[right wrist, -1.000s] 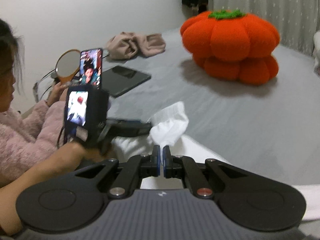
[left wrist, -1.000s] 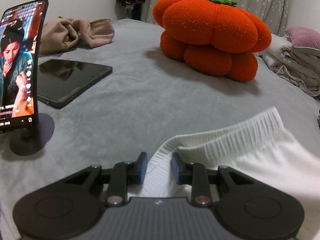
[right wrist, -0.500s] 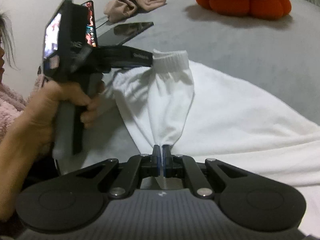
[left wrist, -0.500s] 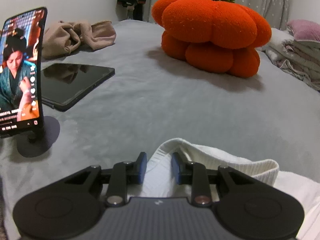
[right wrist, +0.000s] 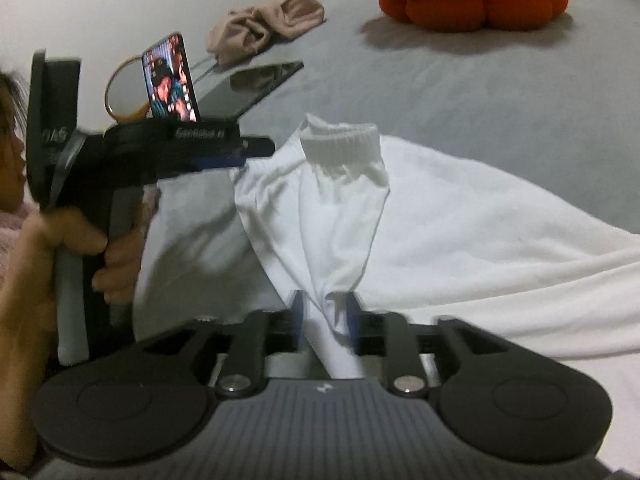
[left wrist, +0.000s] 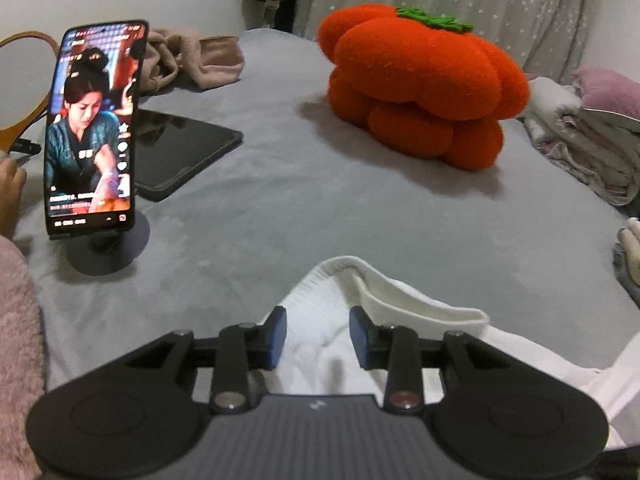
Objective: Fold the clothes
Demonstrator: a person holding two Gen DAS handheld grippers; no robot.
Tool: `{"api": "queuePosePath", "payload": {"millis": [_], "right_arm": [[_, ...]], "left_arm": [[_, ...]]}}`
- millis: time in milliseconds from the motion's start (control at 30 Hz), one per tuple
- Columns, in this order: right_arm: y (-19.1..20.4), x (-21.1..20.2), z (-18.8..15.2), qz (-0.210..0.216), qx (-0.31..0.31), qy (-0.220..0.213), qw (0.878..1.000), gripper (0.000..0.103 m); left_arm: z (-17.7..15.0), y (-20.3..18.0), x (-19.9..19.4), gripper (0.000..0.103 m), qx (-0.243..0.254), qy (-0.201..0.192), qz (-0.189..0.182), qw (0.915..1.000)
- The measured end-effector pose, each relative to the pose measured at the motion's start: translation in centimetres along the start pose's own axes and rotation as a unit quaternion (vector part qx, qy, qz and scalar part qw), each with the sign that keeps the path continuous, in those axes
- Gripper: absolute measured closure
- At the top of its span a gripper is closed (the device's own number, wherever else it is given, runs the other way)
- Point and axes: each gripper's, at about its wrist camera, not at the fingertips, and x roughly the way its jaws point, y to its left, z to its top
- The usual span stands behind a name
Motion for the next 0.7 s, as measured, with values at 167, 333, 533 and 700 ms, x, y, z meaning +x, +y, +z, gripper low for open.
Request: {"api": "queuePosePath", "payload": {"millis": [167,333,533,700], "right_arm": [[0.0,-1.4,0.4,-0.009,-0.007,-0.025,1.000,0.056],[-0.7,-2.1,0.9,-0.021,-0.004,-0.030,0.999,0.056],[-2.7,-2.8,1.5,-0.045,0.029,-0.018,0.998,0.056],[-3.9,-3.1,1.4,-0.057,0.054,-0.013,0.997,0.055]], "left_arm": [[-0.4,-1.5,0.3,0.068,0.000,0.020,-0.037,0.9991],[-0.3,-3.2,0.4,0.052,-0.008,0.032,-0.059,0.9977],[-0.3,-6.0,0.6,0.048,0.002,0.034,-0.057,0.9978],[-0.4,-8.8,1.3,0.045,-0.001,0.033,-0.026,0.9991]]}}
